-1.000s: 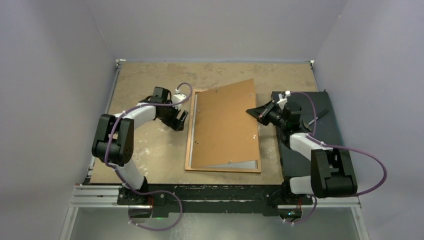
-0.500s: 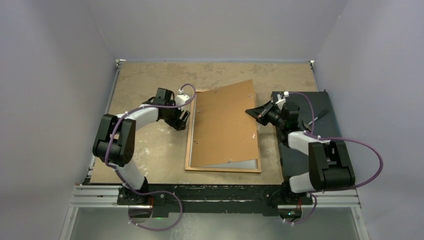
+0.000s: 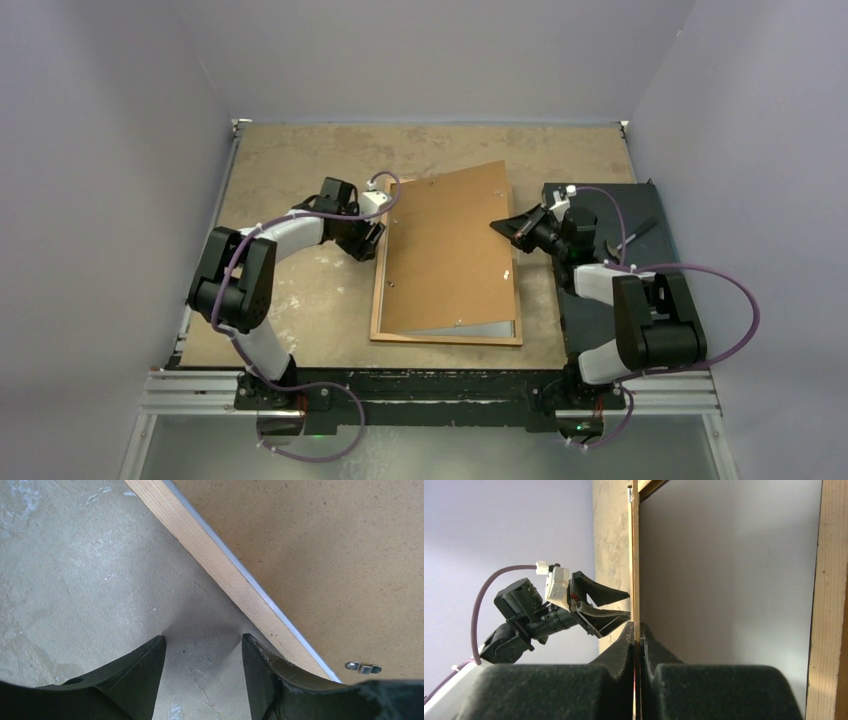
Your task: Put the photo into the frame
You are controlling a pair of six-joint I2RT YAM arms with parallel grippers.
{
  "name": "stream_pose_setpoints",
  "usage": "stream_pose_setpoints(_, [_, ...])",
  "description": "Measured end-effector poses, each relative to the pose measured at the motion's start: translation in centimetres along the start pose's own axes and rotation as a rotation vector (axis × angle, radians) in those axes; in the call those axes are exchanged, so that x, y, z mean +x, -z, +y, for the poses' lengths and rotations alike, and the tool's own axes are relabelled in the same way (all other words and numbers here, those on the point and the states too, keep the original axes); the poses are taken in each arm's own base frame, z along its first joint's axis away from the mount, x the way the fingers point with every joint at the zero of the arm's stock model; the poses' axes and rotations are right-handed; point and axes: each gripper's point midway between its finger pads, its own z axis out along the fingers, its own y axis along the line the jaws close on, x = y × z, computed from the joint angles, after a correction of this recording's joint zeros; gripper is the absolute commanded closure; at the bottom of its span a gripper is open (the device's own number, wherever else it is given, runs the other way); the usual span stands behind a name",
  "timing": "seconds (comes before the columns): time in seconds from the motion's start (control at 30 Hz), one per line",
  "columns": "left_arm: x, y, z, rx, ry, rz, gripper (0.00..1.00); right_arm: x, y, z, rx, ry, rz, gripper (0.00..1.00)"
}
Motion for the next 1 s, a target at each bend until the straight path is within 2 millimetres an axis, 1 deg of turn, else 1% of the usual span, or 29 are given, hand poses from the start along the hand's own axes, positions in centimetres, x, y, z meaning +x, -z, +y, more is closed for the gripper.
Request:
stream_pose_setpoints(0.33, [-0.2, -0.3, 0.1, -0.001, -0.022, -0.007, 0.60, -0.1, 0.0, 0.2, -0.013, 0.016, -0.011, 1.00])
stream_pose_setpoints(0.5, [-0.5, -0.5, -0.1, 0.005, -0.037, -0.016, 0.64, 0.3, 0.3, -0.6, -0.006, 0.007, -0.014, 1.00])
stream_pose_setpoints(0.57, [-0.6, -0.6, -0.3, 0.009, -0.045, -0.021, 0.67, 0.5, 0.4, -0.8, -0.004, 0.003, -0.014, 1.00])
stream_pose_setpoints(0.77, [-0.9, -0.9, -1.1, 0.041, -0.058, -0.038, 0.72, 0.6, 0.4, -1.4, 0.026, 0.008, -0.015, 1.00])
stream_pose_setpoints(0.83, [-0.9, -0.9, -1.2, 0.043, -0.059, -0.039, 0.75, 0.5, 0.3, -1.5, 0.041, 0.019, -0.012, 0.95])
stream_pose_setpoints(0.93, [-0.8, -0.9, -1.3, 0.047, -0.064, -0.039, 0.78, 0.2, -0.1, -1.2, 0.052, 0.047, -0.006, 0.83])
stream_pose_setpoints(1.0, [-0.7, -0.9, -1.4, 0.050, -0.067, -0.039, 0.79, 0.1, -0.3, -1.6, 0.077, 0.068, -0.008, 0.70])
